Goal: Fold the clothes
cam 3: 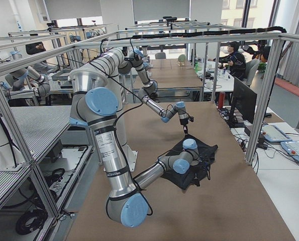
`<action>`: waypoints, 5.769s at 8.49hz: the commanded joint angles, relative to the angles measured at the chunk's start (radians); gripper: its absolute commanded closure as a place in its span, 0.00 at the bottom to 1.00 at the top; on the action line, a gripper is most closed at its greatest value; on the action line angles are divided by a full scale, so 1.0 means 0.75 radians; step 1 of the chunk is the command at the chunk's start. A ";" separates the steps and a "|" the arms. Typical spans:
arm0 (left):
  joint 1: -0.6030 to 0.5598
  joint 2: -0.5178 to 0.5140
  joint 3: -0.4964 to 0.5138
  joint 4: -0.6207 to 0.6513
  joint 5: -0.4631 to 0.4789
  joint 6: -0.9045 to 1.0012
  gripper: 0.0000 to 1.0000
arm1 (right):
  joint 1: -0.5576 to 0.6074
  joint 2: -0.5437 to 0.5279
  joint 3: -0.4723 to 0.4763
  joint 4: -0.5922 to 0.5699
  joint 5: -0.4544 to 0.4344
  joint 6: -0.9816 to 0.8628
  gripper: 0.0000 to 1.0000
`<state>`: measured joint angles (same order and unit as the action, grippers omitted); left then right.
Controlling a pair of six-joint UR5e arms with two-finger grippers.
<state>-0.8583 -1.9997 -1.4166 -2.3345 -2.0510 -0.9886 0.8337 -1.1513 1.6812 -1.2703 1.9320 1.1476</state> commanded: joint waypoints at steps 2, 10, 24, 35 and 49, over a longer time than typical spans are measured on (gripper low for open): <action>-0.101 -0.578 0.660 0.047 0.163 0.097 1.00 | -0.001 0.003 -0.006 -0.004 -0.005 0.000 0.06; -0.113 -0.960 1.079 0.039 0.278 0.292 0.06 | -0.003 0.005 -0.008 -0.004 -0.009 -0.002 0.06; -0.177 -0.809 0.850 0.047 0.168 0.310 0.05 | -0.314 0.093 -0.207 0.364 -0.265 0.875 0.36; -0.150 -0.805 0.840 0.045 0.172 0.295 0.05 | -0.389 -0.148 0.098 0.348 -0.271 0.847 1.00; -0.130 -0.737 0.784 0.039 0.174 0.293 0.05 | -0.606 0.071 0.211 -0.384 -0.594 -0.222 0.18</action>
<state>-0.9571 -2.5605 -0.8263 -2.3046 -1.9206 -0.7713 0.4188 -1.0997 1.8323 -1.4621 1.5370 1.1358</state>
